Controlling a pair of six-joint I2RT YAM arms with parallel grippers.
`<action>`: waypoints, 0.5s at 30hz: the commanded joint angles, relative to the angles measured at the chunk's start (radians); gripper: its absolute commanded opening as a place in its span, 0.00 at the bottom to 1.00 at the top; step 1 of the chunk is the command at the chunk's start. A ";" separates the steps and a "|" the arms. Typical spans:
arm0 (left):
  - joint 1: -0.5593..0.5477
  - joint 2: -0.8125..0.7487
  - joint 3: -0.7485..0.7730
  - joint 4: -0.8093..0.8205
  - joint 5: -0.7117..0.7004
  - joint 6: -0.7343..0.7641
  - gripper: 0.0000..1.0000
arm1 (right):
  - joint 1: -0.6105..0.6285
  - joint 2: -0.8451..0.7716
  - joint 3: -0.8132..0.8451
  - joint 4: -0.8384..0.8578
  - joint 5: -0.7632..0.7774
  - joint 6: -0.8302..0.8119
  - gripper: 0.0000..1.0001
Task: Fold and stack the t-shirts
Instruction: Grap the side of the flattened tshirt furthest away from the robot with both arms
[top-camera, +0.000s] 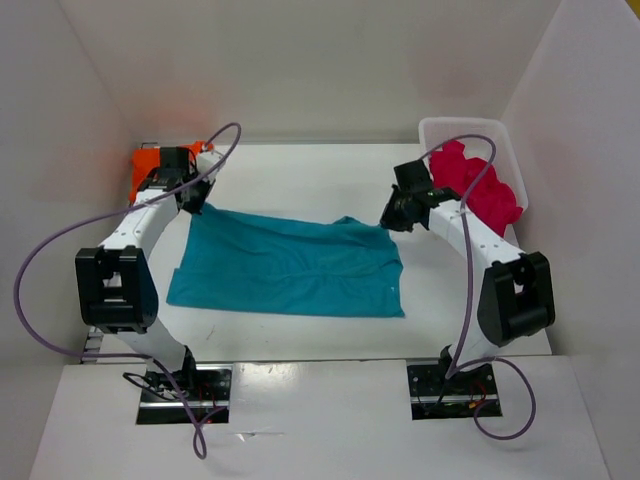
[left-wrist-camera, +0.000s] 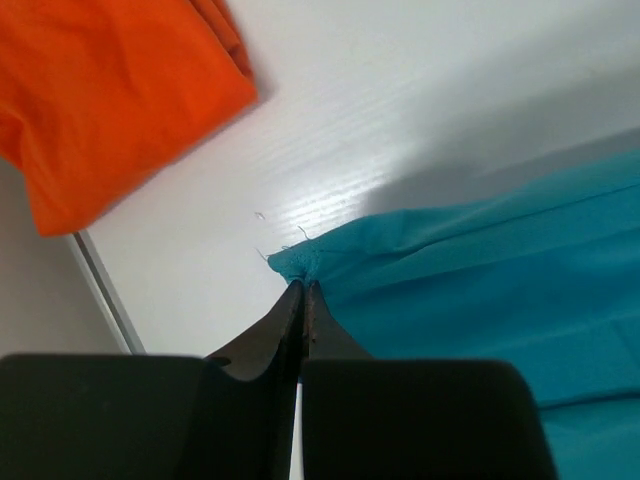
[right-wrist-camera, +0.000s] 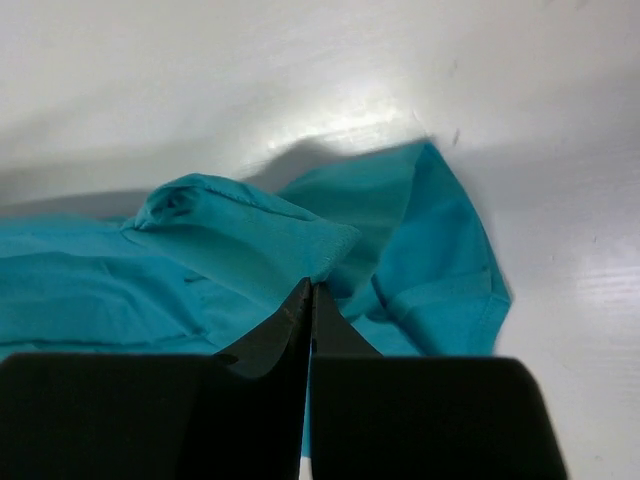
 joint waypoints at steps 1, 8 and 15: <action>0.005 -0.046 -0.153 -0.026 0.033 0.043 0.01 | 0.008 -0.088 -0.121 -0.005 -0.039 0.034 0.00; 0.014 -0.057 -0.332 -0.126 0.013 0.090 0.05 | 0.080 -0.145 -0.272 0.012 -0.058 0.112 0.00; 0.075 -0.089 -0.331 -0.255 0.033 0.119 0.55 | 0.089 -0.154 -0.293 0.012 -0.057 0.122 0.00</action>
